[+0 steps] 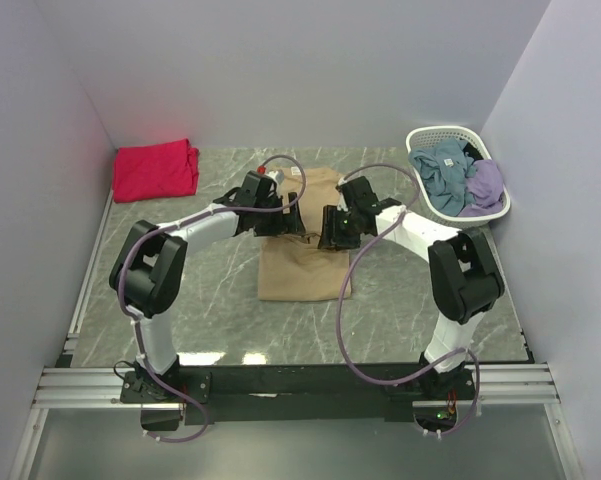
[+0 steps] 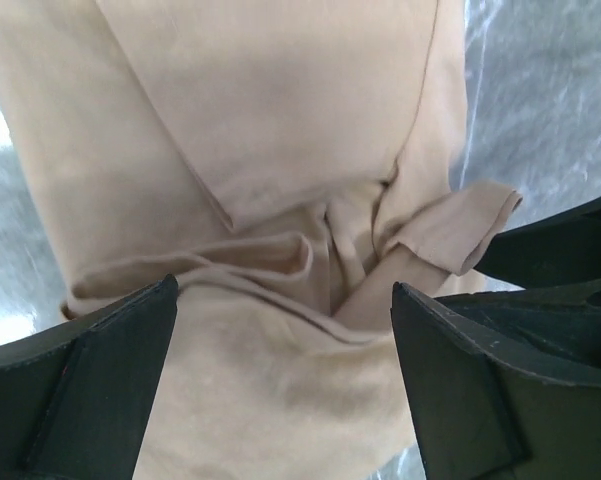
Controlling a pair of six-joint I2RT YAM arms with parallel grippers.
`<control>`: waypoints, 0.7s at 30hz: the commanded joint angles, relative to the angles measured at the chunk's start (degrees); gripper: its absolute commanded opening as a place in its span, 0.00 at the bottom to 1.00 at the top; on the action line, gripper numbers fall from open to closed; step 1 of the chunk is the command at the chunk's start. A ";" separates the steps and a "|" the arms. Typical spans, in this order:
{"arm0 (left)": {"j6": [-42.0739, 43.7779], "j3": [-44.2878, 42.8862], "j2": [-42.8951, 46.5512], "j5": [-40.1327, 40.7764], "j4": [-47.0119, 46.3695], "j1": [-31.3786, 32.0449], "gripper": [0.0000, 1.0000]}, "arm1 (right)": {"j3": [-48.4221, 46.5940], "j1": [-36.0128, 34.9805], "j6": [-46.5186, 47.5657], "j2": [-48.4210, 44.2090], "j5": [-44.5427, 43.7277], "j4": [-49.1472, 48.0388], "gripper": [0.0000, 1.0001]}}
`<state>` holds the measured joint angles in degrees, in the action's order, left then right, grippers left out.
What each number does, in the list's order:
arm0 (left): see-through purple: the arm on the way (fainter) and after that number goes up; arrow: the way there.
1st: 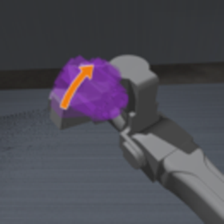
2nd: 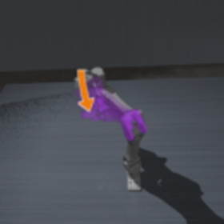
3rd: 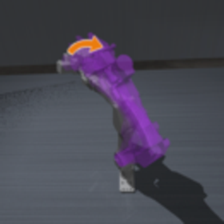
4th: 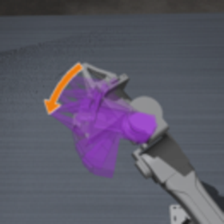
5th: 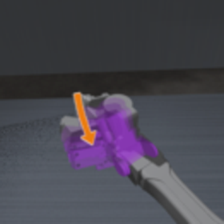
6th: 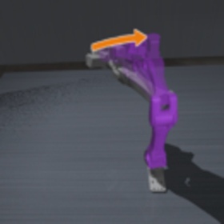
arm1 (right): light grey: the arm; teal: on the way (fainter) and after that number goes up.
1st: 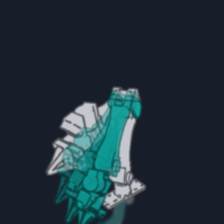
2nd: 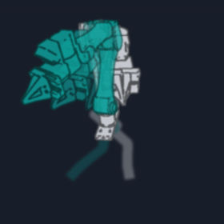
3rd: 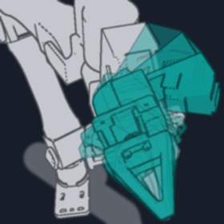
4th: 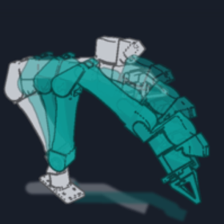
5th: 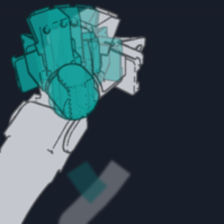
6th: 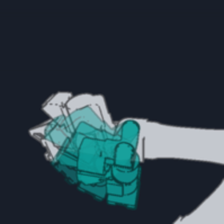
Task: Fold and stack the t-shirts
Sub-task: Fold the tshirt
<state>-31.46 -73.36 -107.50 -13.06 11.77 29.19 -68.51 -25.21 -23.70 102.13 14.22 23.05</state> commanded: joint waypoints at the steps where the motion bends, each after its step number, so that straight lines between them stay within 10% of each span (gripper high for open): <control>1: 2.11 -4.42 -1.92 2.51 0.27 -0.27 0.93 | -5.75 0.95 2.52 3.42 -2.96 0.24 0.60; 21: 5.62 -4.59 5.81 2.71 -1.76 -2.74 0.94 | -11.83 6.85 3.75 -0.70 3.96 1.12 0.61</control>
<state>-27.62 -76.18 -107.85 -5.56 11.11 26.24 -79.85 -17.47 -20.99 107.07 12.47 23.64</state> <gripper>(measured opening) 0.948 0.611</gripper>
